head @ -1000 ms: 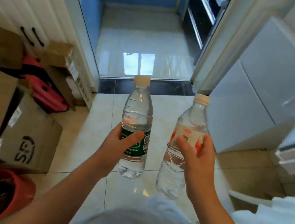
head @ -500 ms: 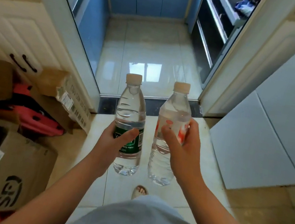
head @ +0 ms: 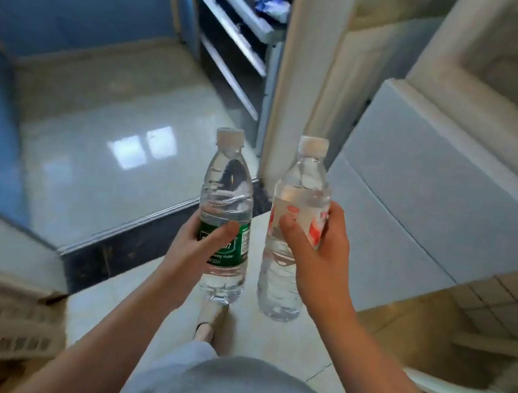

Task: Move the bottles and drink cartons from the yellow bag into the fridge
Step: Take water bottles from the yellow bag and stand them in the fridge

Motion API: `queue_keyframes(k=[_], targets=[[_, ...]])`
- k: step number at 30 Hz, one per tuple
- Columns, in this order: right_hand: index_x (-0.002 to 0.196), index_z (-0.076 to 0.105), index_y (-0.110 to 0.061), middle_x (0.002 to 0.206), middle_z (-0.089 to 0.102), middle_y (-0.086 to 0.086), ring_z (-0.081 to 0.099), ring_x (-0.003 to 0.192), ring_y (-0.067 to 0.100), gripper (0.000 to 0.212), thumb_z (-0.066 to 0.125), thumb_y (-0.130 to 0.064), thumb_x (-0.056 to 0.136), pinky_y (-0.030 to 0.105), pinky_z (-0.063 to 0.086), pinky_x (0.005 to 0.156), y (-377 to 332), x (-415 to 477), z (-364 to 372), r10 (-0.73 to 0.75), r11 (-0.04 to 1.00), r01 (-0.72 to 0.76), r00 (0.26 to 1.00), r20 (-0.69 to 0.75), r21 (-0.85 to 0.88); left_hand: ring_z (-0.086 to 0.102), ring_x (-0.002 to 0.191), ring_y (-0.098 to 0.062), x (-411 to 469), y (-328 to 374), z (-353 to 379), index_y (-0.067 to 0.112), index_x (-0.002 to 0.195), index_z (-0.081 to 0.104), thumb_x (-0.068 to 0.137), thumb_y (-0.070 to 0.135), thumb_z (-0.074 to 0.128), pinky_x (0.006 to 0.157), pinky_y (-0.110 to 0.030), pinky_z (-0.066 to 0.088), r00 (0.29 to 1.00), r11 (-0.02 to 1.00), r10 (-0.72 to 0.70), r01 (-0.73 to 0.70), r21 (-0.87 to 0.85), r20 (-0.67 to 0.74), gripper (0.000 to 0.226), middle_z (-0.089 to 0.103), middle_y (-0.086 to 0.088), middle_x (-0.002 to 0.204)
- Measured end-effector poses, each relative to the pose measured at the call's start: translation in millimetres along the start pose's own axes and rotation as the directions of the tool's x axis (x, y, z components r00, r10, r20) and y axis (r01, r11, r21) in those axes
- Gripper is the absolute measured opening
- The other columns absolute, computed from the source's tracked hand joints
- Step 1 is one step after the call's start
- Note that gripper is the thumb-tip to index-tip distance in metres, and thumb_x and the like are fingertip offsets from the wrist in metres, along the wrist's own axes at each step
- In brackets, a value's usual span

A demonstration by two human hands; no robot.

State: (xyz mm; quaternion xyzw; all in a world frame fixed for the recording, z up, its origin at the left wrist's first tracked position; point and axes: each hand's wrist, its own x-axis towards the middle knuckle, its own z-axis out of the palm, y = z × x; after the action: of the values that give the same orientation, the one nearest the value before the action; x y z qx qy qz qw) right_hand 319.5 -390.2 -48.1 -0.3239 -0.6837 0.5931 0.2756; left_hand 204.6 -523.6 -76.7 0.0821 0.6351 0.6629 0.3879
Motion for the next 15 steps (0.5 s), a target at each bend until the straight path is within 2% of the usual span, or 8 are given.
queue_keyframes(k=[2, 4, 7, 10, 15], targets=[[0.129, 0.049, -0.025, 0.113, 0.062, -0.014, 0.063, 0.098, -0.003, 0.054, 0.066, -0.046, 0.082, 0.012, 0.053, 0.080, -1.4, 24.1, -6.1, 0.005, 1.000, -0.005, 0.993, -0.117, 0.003, 0.067, 0.108, -0.030, 39.8, 14.8, 12.1, 0.029, 0.114, 0.062, 0.063, 0.047, 0.085, 0.093, -0.048, 0.052, 0.994, 0.999, -0.021, 0.018, 0.031, 0.103, 0.058, 0.074, -0.001, 0.105], [0.127, 0.052, -0.022, 0.106, 0.063, -0.017, 0.064, 0.095, 0.000, 0.059, 0.066, -0.049, 0.077, 0.015, 0.053, 0.078, -2.7, 44.9, -12.1, 0.028, 0.999, -0.019, 0.970, -0.240, 0.038, 0.069, 0.104, -0.029, 75.2, 29.8, 26.3, 0.026, 0.115, 0.063, 0.065, 0.045, 0.084, 0.091, -0.046, 0.053, 0.976, 0.997, -0.035, 0.019, 0.075, 0.215, 0.058, 0.074, -0.002, 0.103], [0.116, 0.056, -0.019, 0.092, 0.064, -0.020, 0.064, 0.087, 0.002, 0.051, 0.076, -0.047, 0.078, 0.016, 0.051, 0.074, -2.8, 71.3, -20.4, 0.056, 0.995, -0.017, 0.908, -0.414, 0.097, 0.071, 0.098, -0.025, 122.8, 48.5, 49.7, 0.025, 0.115, 0.064, 0.057, 0.051, 0.078, 0.089, -0.045, 0.054, 0.925, 0.989, -0.062, 0.007, 0.145, 0.374, 0.065, 0.074, -0.004, 0.104], [0.113, 0.057, -0.017, 0.090, 0.067, -0.014, 0.066, 0.083, 0.005, 0.045, 0.078, -0.039, 0.080, 0.018, 0.051, 0.071, -1.9, 88.6, -33.0, 0.079, 0.990, -0.002, 0.830, -0.553, 0.138, 0.071, 0.101, -0.023, 159.7, 61.3, 78.1, 0.025, 0.116, 0.064, 0.060, 0.051, 0.076, 0.088, -0.042, 0.054, 0.849, 0.982, -0.094, -0.008, 0.190, 0.520, 0.063, 0.074, -0.004, 0.107], [0.115, 0.057, -0.014, 0.093, 0.069, -0.006, 0.068, 0.084, 0.008, 0.028, 0.068, -0.019, 0.090, 0.019, 0.052, 0.071, -5.6, 108.1, -68.0, 0.088, 0.989, 0.022, 0.704, -0.705, 0.145, 0.069, 0.105, -0.025, 200.7, 75.7, 142.3, 0.022, 0.122, 0.062, 0.062, 0.050, 0.075, 0.091, -0.044, 0.053, 0.717, 0.973, -0.121, -0.051, 0.225, 0.687, 0.067, 0.073, -0.006, 0.111]])
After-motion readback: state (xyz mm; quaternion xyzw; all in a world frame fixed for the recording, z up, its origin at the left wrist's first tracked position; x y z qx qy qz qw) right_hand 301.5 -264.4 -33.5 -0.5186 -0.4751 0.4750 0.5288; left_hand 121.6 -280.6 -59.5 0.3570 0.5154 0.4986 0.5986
